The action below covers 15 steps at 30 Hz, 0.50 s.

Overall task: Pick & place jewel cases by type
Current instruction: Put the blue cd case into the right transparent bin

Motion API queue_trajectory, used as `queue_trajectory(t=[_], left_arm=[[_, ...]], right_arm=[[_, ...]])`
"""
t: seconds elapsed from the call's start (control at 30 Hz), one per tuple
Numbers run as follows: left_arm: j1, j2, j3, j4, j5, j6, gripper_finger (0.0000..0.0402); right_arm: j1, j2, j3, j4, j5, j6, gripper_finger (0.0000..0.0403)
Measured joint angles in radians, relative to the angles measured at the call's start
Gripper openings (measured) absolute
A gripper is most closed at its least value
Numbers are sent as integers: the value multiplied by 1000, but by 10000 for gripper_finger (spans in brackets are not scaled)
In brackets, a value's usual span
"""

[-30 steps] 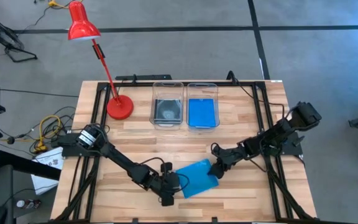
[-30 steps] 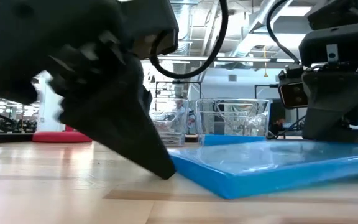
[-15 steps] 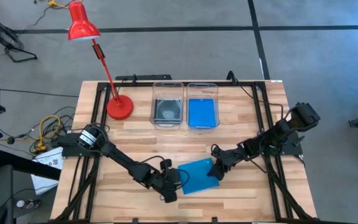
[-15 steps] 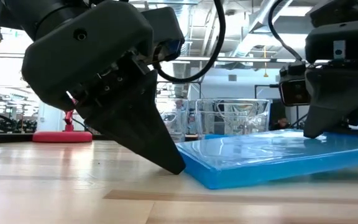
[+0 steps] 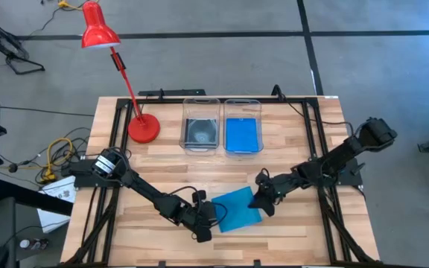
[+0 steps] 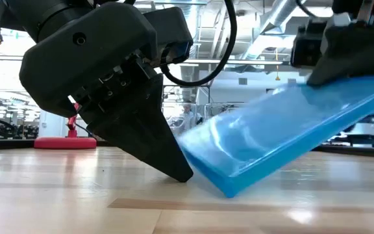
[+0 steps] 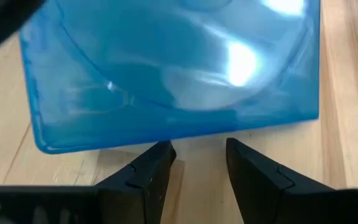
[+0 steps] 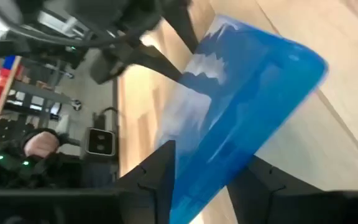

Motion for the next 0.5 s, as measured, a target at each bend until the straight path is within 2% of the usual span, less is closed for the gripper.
queue_trajectory(t=[0.3,0.5], left_arm=[[-1,0,0,-2,-4,10,153],[-1,0,0,-2,-7,25,153]], right_arm=[[17,-107,1,-94,57,-45,56],[28,-150,2,-145,83,-61,44]])
